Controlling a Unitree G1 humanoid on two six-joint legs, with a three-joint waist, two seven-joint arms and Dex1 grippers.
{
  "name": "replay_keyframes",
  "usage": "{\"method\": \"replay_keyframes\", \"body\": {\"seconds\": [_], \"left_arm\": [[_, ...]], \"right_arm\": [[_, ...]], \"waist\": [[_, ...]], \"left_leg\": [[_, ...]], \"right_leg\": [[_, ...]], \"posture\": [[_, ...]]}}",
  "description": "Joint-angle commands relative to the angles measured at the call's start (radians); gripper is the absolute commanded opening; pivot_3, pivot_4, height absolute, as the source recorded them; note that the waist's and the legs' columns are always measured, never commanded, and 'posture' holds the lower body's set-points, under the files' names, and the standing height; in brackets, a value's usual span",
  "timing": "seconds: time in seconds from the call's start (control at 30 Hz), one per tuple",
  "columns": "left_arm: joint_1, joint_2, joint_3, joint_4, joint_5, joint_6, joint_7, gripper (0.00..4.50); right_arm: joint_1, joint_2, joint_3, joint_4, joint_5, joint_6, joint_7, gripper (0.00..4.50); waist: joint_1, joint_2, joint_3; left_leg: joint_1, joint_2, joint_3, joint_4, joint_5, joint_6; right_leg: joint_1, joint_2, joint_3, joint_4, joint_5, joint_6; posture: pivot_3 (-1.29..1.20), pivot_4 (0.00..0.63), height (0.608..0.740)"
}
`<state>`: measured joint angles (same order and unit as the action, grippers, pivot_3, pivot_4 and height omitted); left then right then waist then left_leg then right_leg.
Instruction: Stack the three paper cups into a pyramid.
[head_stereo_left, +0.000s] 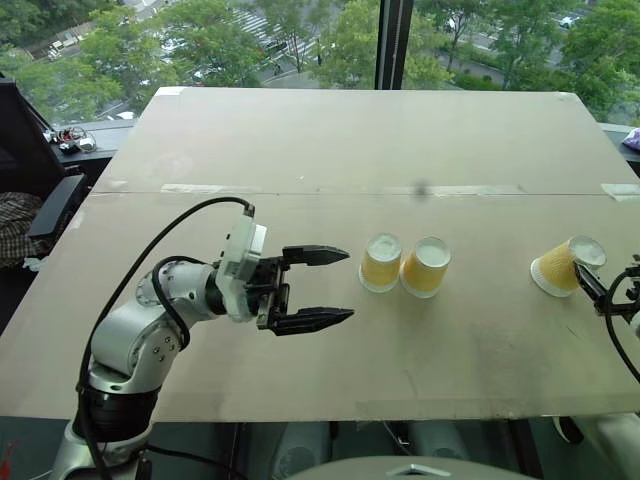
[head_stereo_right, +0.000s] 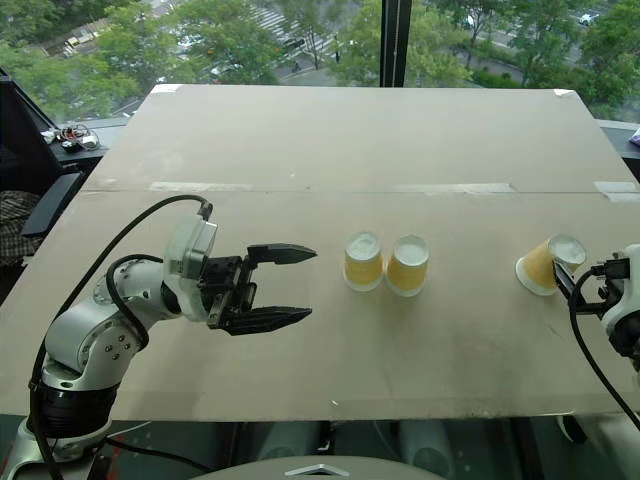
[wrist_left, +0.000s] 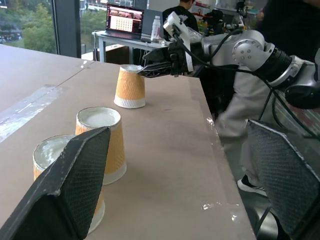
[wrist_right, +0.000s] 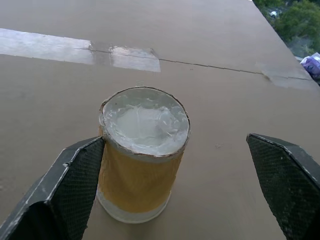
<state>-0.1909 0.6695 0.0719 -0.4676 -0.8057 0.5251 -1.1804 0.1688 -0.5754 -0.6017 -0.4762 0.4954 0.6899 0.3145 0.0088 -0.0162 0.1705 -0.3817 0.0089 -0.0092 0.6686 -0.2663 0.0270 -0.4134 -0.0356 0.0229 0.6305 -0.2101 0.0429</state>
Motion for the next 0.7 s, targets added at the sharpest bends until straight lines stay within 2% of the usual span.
{"method": "replay_keyframes", "body": {"seconds": [0.03, 0.33, 0.37, 0.4, 0.53, 0.7], "left_arm": [[0.0, 0.014, 0.021, -0.044, -0.036, 0.006, 0.011, 4.42], [0.005, 0.017, 0.01, -0.078, -0.048, 0.017, 0.046, 4.42], [0.007, 0.018, 0.011, -0.08, -0.049, 0.016, 0.048, 4.5], [0.009, 0.018, 0.011, -0.083, -0.05, 0.017, 0.051, 4.5], [0.022, 0.011, 0.021, -0.095, -0.062, 0.019, 0.079, 4.5], [0.073, -0.02, 0.065, -0.088, -0.074, 0.0, 0.147, 4.5]], "right_arm": [[-0.048, 0.002, 0.011, 0.025, 0.002, 0.002, -0.015, 4.5], [-0.125, 0.031, 0.079, 0.127, -0.02, -0.034, -0.01, 4.5], [-0.129, 0.032, 0.082, 0.137, -0.022, -0.041, -0.006, 3.97], [-0.131, 0.029, 0.086, 0.143, -0.024, -0.049, 0.001, 3.73], [-0.129, 0.014, 0.081, 0.141, -0.023, -0.091, 0.039, 1.96], [-0.112, -0.05, 0.072, 0.053, 0.056, -0.109, 0.184, 1.87]], "waist": [[0.0, 0.0, 0.0], [-0.002, 0.0, 0.0], [-0.002, 0.0, 0.0], [-0.002, 0.0, 0.0], [-0.003, 0.0, 0.0], [-0.009, 0.0, 0.0]], "left_leg": [[0.0, 0.0, 0.0, 0.0, 0.0, 0.0], [0.0, 0.0, 0.001, 0.0, 0.0, 0.0], [0.0, 0.0, 0.001, 0.0, 0.0, 0.0], [0.0, 0.0, 0.001, 0.0, 0.0, 0.0], [0.0, 0.0, 0.001, 0.0, 0.0, 0.001], [0.0, 0.0, 0.001, 0.0, 0.0, 0.001]], "right_leg": [[0.0, 0.0, 0.0, 0.0, 0.0, 0.0], [0.0, 0.0, 0.001, 0.0, 0.0, -0.001], [0.0, 0.0, 0.001, 0.0, 0.001, -0.001], [0.0, 0.0, 0.001, 0.0, 0.001, -0.001], [0.0, 0.0, 0.001, 0.0, 0.0, 0.0], [0.0, 0.0, 0.001, 0.0, 0.0, 0.0]], "posture": [[0.0, 0.15, 0.74], [0.0, 0.15, 0.74], [0.0, 0.15, 0.74], [0.0, 0.15, 0.74], [0.0, 0.15, 0.74], [0.0, 0.15, 0.74]]}}
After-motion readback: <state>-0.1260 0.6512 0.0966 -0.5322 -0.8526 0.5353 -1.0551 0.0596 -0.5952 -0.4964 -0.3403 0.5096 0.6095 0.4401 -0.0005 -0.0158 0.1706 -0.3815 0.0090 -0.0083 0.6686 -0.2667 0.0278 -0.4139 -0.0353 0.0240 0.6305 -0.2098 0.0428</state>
